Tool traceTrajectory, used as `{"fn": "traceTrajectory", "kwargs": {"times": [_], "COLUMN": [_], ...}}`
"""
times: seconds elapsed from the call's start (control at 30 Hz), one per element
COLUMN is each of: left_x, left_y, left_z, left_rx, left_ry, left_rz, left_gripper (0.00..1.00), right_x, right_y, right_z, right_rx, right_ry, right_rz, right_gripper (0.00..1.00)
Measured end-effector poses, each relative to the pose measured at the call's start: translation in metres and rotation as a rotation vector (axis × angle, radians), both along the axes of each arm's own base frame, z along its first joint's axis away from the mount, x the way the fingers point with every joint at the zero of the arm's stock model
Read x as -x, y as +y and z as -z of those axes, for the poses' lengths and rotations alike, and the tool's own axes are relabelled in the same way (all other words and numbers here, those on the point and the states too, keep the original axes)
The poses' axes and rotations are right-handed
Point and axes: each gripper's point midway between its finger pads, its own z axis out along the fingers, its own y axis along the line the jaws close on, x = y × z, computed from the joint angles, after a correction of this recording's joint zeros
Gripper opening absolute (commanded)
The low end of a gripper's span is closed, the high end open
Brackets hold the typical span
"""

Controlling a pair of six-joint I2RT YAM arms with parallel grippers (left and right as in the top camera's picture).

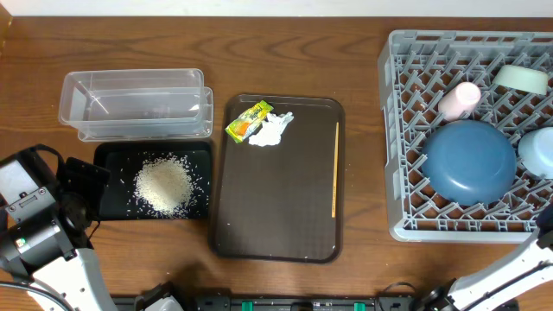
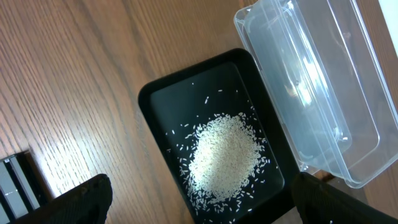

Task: Sort waste into correct bins and load items into the dishwasher rack
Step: 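Carry the mint-green bowl to the rack's top right and lower it, then adjust and release the mint-green bowl in the rack with the right gripper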

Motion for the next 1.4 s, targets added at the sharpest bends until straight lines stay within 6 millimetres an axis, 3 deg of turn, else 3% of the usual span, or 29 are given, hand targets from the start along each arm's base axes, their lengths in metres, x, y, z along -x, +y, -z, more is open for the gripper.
{"fn": "traceTrajectory", "kwargs": {"times": [0.13,0.27,0.4,0.6,0.73,1.13,1.27,1.4], "left_x": [0.0,0.0,0.0,0.0,0.0,0.0,0.0,0.0], "left_y": [0.0,0.0,0.0,0.0,0.0,0.0,0.0,0.0], "left_z": [0.0,0.0,0.0,0.0,0.0,0.0,0.0,0.0], "left_rx": [0.0,0.0,0.0,0.0,0.0,0.0,0.0,0.0], "left_ry": [0.0,0.0,0.0,0.0,0.0,0.0,0.0,0.0], "left_rz": [0.0,0.0,0.0,0.0,0.0,0.0,0.0,0.0], "left_gripper": [0.95,0.95,0.95,0.95,0.95,0.95,0.95,0.95], "right_x": [-0.014,-0.046,-0.094,-0.124,-0.122,-0.08,-0.066,-0.055], "right_y": [0.007,0.02,0.047,0.069,0.06,0.018,0.015,0.018], "right_z": [-0.025,-0.018,0.009,0.071,0.092,0.105,0.112,0.118], "right_rx": [0.098,0.208,0.331,0.467,0.535,0.551,0.52,0.49], "right_ry": [-0.047,-0.029,0.001,0.153,0.234,0.378,0.428,0.469], "right_rz": [0.0,-0.008,-0.041,-0.04,-0.001,0.078,0.073,0.05], "right_gripper": [0.03,0.05,0.12,0.28,0.24,0.13,0.11,0.01]}}
